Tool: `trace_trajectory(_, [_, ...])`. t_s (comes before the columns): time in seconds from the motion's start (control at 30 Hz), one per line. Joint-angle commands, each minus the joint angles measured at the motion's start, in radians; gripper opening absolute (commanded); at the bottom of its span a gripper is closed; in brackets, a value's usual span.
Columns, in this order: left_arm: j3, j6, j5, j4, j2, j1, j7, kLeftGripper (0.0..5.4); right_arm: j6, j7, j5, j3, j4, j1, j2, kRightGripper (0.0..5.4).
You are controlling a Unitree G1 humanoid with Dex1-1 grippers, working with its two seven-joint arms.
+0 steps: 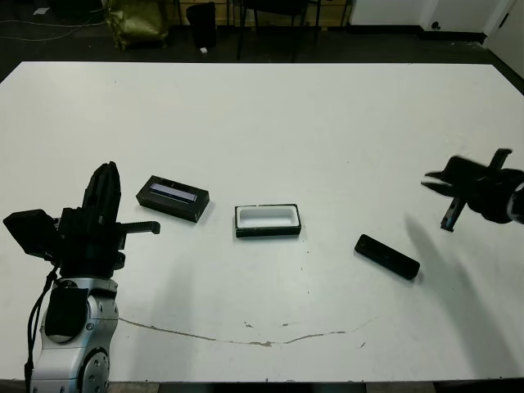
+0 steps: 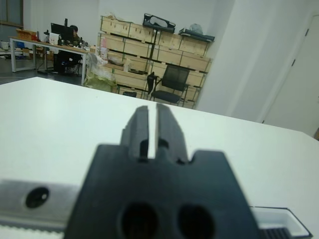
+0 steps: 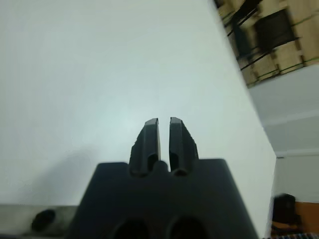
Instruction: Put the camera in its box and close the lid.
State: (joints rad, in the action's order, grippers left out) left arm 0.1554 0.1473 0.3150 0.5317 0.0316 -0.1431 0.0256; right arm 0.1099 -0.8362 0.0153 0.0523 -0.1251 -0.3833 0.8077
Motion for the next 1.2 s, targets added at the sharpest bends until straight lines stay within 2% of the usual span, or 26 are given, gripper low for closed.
trace_trajectory(0.03, [0.0, 0.014, -0.001, -0.012, -0.001, -0.008, -0.003, 0.01, 0.088, -0.067, 0.175, 0.077, 0.082, 0.022, -0.026, 0.0])
trace_trajectory(0.17, [-0.003, 0.01, -0.005, -0.015, -0.001, -0.009, -0.001, 0.01, 0.222, -0.106, 0.349, 0.146, 0.264, 0.097, -0.008, 0.0])
trace_trajectory(0.3, [-0.002, 0.009, 0.0, -0.018, 0.003, -0.011, 0.007, 0.01, 0.271, -0.138, 0.444, 0.171, 0.341, 0.165, -0.009, 0.0])
trace_trajectory(0.4, [-0.001, 0.014, 0.003, -0.014, 0.0, -0.012, 0.004, 0.01, 0.273, -0.123, 0.421, 0.167, 0.426, 0.214, 0.022, 0.0])
trace_trajectory(0.53, [-0.001, 0.015, 0.001, -0.012, -0.001, -0.014, 0.0, 0.0, 0.209, -0.154, 0.373, 0.139, 0.455, 0.246, 0.049, 0.35])
trace_trajectory(0.7, [-0.001, 0.017, 0.003, -0.009, -0.001, -0.016, -0.001, 0.0, 0.208, -0.146, 0.333, 0.124, 0.491, 0.296, 0.062, 1.42])
trace_trajectory(0.93, [0.0, 0.012, 0.005, -0.01, 0.004, -0.019, 0.008, 0.0, 0.071, -0.162, 0.266, 0.091, 0.452, 0.356, 0.054, 2.95])
trace_trajectory(1.03, [-0.001, 0.011, -0.001, -0.012, 0.004, -0.019, 0.006, 0.0, 0.107, -0.165, 0.252, 0.078, 0.468, 0.369, 0.084, 3.64])
trace_trajectory(1.2, [0.0, 0.012, 0.001, -0.014, 0.001, -0.016, 0.003, 0.0, 0.101, -0.17, 0.223, 0.06, 0.465, 0.38, 0.102, 4.69])
